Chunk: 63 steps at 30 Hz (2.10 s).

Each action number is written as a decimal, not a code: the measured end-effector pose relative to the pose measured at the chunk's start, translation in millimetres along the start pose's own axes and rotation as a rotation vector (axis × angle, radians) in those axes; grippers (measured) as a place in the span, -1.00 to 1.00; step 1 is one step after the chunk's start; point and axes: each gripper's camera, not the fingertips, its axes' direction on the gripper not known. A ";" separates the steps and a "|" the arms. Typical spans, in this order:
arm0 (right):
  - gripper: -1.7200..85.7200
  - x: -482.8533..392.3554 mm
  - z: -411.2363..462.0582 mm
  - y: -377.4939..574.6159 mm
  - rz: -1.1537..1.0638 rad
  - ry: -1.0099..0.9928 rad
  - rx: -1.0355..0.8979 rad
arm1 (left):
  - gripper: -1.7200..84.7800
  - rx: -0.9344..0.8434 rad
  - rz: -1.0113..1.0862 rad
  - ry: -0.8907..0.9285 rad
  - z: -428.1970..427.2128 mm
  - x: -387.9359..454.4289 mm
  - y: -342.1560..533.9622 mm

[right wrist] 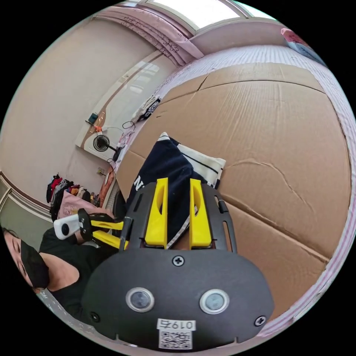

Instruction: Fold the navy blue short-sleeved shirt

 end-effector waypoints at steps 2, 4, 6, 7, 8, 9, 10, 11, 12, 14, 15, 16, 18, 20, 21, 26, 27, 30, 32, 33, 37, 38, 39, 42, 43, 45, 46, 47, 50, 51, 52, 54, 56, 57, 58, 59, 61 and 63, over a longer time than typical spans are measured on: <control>-0.75 11.3 7.4 -9.5 -0.007 -0.043 0.006 | -0.78 -0.007 -0.050 0.074 2.9 -14.6 -9.2; -0.75 27.3 15.6 -17.1 0.012 -0.073 -0.008 | -0.78 -0.009 -0.042 0.054 4.3 -14.0 -14.6; -0.75 38.9 18.5 -23.0 0.022 -0.111 -0.006 | -0.78 -0.011 0.014 0.020 6.5 1.4 -20.2; -0.75 44.0 19.3 -25.6 0.024 -0.125 -0.003 | -0.77 -0.010 0.032 0.013 7.3 6.6 -21.7; -0.75 48.6 20.2 -27.8 0.030 -0.122 -0.009 | -0.76 -0.008 0.071 -0.014 9.2 18.0 -24.9; -0.75 50.8 20.1 -28.7 0.032 -0.120 -0.011 | -0.75 -0.010 0.120 -0.071 11.7 29.4 -28.5; -0.76 54.3 19.7 -30.3 0.029 -0.128 -0.010 | -0.75 -0.012 0.144 -0.110 13.1 34.3 -30.5; -0.77 56.8 20.0 -32.1 0.022 -0.146 -0.011 | -0.74 -0.019 0.195 -0.169 16.0 40.7 -34.8; -0.77 58.0 20.4 -33.1 0.020 -0.152 -0.012 | -0.74 -0.035 0.243 -0.175 19.2 41.6 -40.3; -0.81 62.6 24.5 -38.5 0.014 -0.149 -0.024 | -0.74 -0.069 0.302 -0.093 23.8 35.9 -48.8; -0.83 63.5 25.7 -39.8 0.010 -0.154 -0.027 | -0.74 -0.081 0.339 -0.050 25.5 32.2 -53.0; -0.86 65.1 26.8 -42.1 -0.002 -0.167 -0.025 | -0.74 -0.083 0.359 -0.041 25.6 31.4 -54.6; -0.90 68.1 26.2 -45.1 -0.011 -0.176 -0.015 | -0.76 -0.089 0.426 -0.019 26.2 31.2 -61.4; -0.94 69.6 22.9 -48.1 -0.029 -0.172 -0.002 | -0.78 -0.094 0.451 0.007 29.1 32.1 -66.4; -0.94 69.7 22.0 -48.4 -0.033 -0.170 0.003 | -0.79 -0.102 0.457 0.014 33.0 32.3 -69.6; -0.97 68.4 19.3 -51.8 -0.073 -0.163 0.032 | -0.80 -0.116 0.443 0.043 43.0 23.8 -80.5; -0.97 67.3 18.7 -52.3 -0.081 -0.161 0.037 | -0.81 -0.120 0.440 0.056 43.9 20.5 -82.8; -0.97 58.7 17.6 -55.2 -0.128 -0.140 0.053 | -0.81 -0.126 0.450 0.074 45.3 13.8 -87.9; -0.97 53.4 18.9 -56.8 -0.160 -0.125 0.062 | -0.81 -0.129 0.461 0.081 45.8 10.7 -90.6; -0.97 52.6 19.1 -57.1 -0.167 -0.124 0.066 | -0.81 -0.131 0.472 0.084 46.5 9.3 -92.1; -0.97 49.2 21.6 -59.4 -0.210 -0.121 0.098 | -0.82 -0.134 0.505 0.076 48.9 4.7 -95.7; -0.97 46.8 23.3 -60.5 -0.226 -0.116 0.101 | -0.82 -0.136 0.514 0.079 49.5 1.7 -97.0; -0.97 45.5 24.3 -61.2 -0.231 -0.111 0.101 | -0.82 -0.137 0.522 0.085 49.7 -2.0 -97.9; -0.97 37.9 29.9 -65.1 -0.255 -0.076 0.095 | -0.82 -0.148 0.522 0.116 51.5 -15.7 -101.0; -0.97 37.0 33.1 -67.2 -0.253 -0.063 0.086 | -0.82 -0.150 0.523 0.122 51.8 -18.3 -101.5; -0.97 39.2 38.2 -70.5 -0.243 -0.063 0.071 | -0.82 -0.155 0.530 0.131 53.2 -27.8 -102.3; -0.97 43.5 41.3 -72.8 -0.223 -0.069 0.061 | -0.82 -0.156 0.528 0.133 53.7 -30.3 -102.5; -0.96 49.5 44.2 -75.3 -0.192 -0.072 0.045 | -0.82 -0.155 0.527 0.133 54.1 -35.1 -102.3; -0.95 64.4 45.2 -79.2 -0.123 -0.133 0.018 | -0.82 -0.140 0.509 0.131 52.9 -49.8 -99.0; -0.94 67.5 44.3 -79.5 -0.109 -0.151 0.015 | -0.82 -0.131 0.495 0.136 51.9 -57.6 -96.8; -0.92 71.7 39.8 -79.4 -0.099 -0.181 0.026 | -0.82 -0.125 0.488 0.139 51.0 -61.9 -95.6; -0.87 75.9 30.4 -78.8 -0.088 -0.214 0.042 | -0.82 -0.113 0.451 0.173 46.9 -83.4 -93.0; -0.79 75.0 13.4 -77.1 -0.086 -0.240 0.031 | -0.81 -0.111 0.419 0.208 40.7 -104.6 -93.0; -0.78 73.0 7.5 -75.8 -0.092 -0.239 0.025 | -0.81 -0.100 0.398 0.214 34.2 -120.6 -92.7; -0.77 68.4 -7.0 -71.4 -0.103 -0.221 0.021 | -0.81 -0.088 0.385 0.213 29.9 -130.0 -92.5; -0.77 62.7 -24.4 -64.2 -0.115 -0.185 0.035 | -0.80 -0.054 0.353 0.221 20.7 -151.4 -91.8; -0.79 55.5 -48.5 -51.5 -0.131 -0.149 0.063 | -0.80 0.008 0.269 0.211 9.6 -190.9 -91.0; -0.81 46.5 -63.4 -39.9 -0.172 -0.168 0.068 | -0.80 0.077 0.113 0.147 8.8 -254.5 -90.6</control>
